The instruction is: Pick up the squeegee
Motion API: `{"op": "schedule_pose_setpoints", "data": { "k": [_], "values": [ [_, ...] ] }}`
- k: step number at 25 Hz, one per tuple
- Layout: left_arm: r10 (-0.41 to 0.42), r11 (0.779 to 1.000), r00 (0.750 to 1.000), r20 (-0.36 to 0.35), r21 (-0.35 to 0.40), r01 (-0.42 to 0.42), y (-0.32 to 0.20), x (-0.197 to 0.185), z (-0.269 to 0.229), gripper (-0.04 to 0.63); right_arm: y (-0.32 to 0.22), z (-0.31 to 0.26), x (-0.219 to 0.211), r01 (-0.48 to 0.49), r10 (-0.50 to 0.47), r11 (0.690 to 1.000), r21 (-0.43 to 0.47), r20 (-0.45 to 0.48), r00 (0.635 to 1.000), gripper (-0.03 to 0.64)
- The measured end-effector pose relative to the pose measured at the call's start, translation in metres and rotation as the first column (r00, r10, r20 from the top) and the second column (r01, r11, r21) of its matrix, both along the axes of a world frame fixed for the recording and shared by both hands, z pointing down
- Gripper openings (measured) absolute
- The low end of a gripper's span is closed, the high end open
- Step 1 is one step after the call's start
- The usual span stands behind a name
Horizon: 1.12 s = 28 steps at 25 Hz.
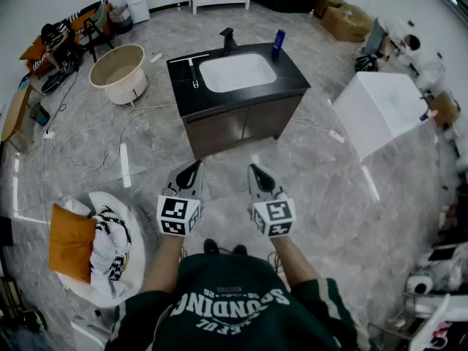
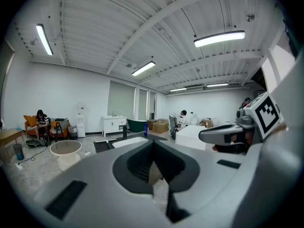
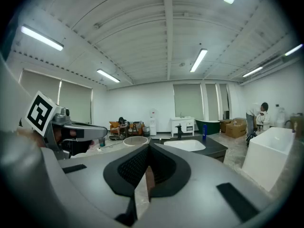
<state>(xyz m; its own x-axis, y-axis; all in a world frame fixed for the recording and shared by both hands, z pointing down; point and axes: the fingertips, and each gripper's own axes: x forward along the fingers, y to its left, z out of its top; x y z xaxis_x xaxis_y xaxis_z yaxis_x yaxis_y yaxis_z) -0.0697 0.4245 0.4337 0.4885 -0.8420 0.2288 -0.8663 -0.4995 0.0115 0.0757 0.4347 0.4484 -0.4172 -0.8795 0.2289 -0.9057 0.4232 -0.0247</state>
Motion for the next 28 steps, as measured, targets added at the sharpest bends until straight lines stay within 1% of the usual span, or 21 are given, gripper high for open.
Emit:
{"op": "schedule_pose_setpoints", "data": {
  "k": [4, 7, 10, 14, 22, 28],
  "values": [
    [-0.001, 1.0, 1.0, -0.005, -0.002, 0.001, 0.0, -0.002, 0.002, 0.002, 0.001, -0.003, -0.002, 0.001, -0.001, 1.0, 0.02, 0.015, 1.0, 0.001],
    [-0.001, 1.0, 1.0, -0.005, -0.008, 0.001, -0.001, -0.006, 0.005, 0.002, 0.0, -0.001, -0.005, 0.002, -0.002, 1.0, 0.018, 0.004, 1.0, 0.002],
    [0.001, 1.0, 1.0, 0.012, -0.014, -0.001, -0.003, -0.01, 0.008, 0.002, -0.001, 0.001, -0.012, 0.006, -0.006, 1.0, 0.015, -0.002, 1.0, 0.001],
    [0.017, 1.0, 1.0, 0.005, -0.024, -0.017, -0.006, -0.017, 0.013, 0.002, -0.004, 0.001, -0.023, 0.009, -0.009, 1.0, 0.018, 0.003, 1.0, 0.001],
    [0.046, 0.998, 0.999, 0.005, -0.038, -0.046, -0.015, -0.036, 0.02, 0.002, -0.008, 0.011, -0.042, -0.022, 0.022, 1.0, -0.004, 0.016, 1.0, 0.002],
    [0.06, 0.997, 0.998, 0.003, -0.042, -0.059, -0.031, -0.043, 0.021, 0.002, -0.02, 0.014, -0.046, -0.045, 0.045, 0.999, -0.008, 0.019, 0.999, 0.002]
  ]
}}
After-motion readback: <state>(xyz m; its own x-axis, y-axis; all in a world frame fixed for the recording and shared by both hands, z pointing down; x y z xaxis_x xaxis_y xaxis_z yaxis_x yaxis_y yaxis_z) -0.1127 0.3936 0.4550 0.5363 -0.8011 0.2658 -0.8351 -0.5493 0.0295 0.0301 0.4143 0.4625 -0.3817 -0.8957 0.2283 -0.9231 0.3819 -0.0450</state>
